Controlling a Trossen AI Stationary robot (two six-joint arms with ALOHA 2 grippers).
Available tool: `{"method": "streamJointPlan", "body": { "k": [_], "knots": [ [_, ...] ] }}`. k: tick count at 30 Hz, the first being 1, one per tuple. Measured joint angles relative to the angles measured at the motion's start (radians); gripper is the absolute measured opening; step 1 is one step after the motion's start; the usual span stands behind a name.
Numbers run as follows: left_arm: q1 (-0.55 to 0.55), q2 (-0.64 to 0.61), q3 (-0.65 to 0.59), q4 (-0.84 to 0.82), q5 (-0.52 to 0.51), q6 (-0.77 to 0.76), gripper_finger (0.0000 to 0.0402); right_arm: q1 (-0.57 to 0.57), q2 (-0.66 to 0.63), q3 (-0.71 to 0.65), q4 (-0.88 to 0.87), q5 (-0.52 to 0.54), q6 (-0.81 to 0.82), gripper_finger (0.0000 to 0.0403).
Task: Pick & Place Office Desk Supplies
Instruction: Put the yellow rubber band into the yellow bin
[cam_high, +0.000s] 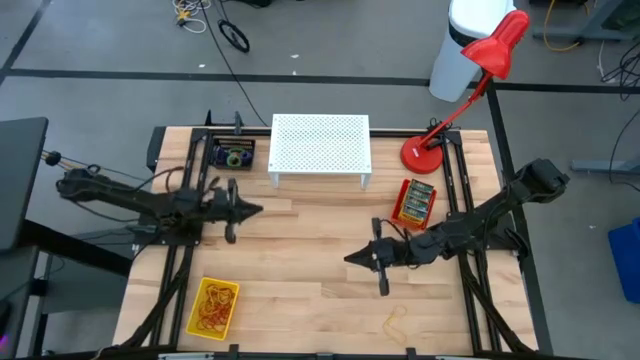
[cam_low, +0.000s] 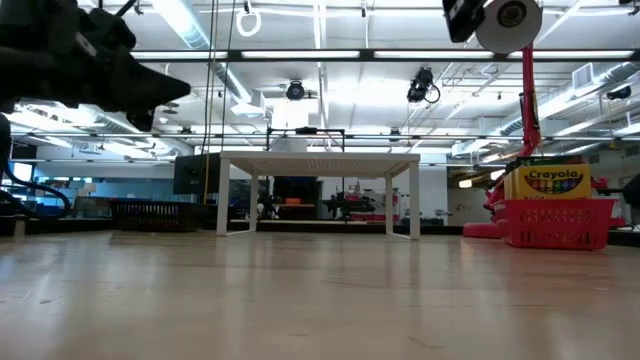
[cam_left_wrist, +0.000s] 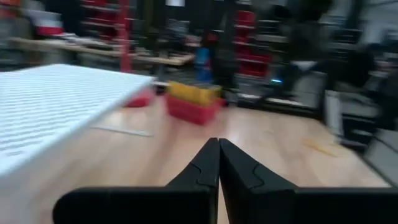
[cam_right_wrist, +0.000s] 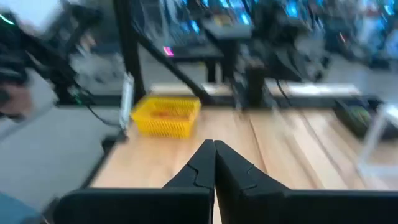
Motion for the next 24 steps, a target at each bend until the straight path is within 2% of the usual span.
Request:
{"method": "streamJointPlan", "body": {
  "k": [2,7,9,13,18,24],
  "knots": [
    [-0.040,0.033,0.000,0.018,0.025,0.004,0.0009,0.022,0.000,0.044,-0.144,0.067,0.048,0.0006],
    [-0.105,0.097,0.000,0.049,0.013,0.005,0.0009,0.091,0.020,0.257,-0.752,0.149,0.359,0.0003],
    [-0.118,0.122,0.000,0.049,-0.017,0.005,0.0009,0.134,0.052,0.348,-0.990,0.135,0.514,0.0006],
    [-0.123,0.172,0.000,0.082,-0.051,0.015,0.0009,0.205,0.187,0.502,-1.306,-0.014,0.790,0.0026],
    [-0.127,0.235,0.000,0.132,-0.042,0.015,0.0009,0.278,0.381,0.602,-1.404,-0.208,0.884,0.0068],
    [-0.127,0.301,0.000,0.169,-0.042,0.015,0.0009,0.291,0.506,0.643,-1.408,-0.373,0.828,0.0134]
  ]
}}
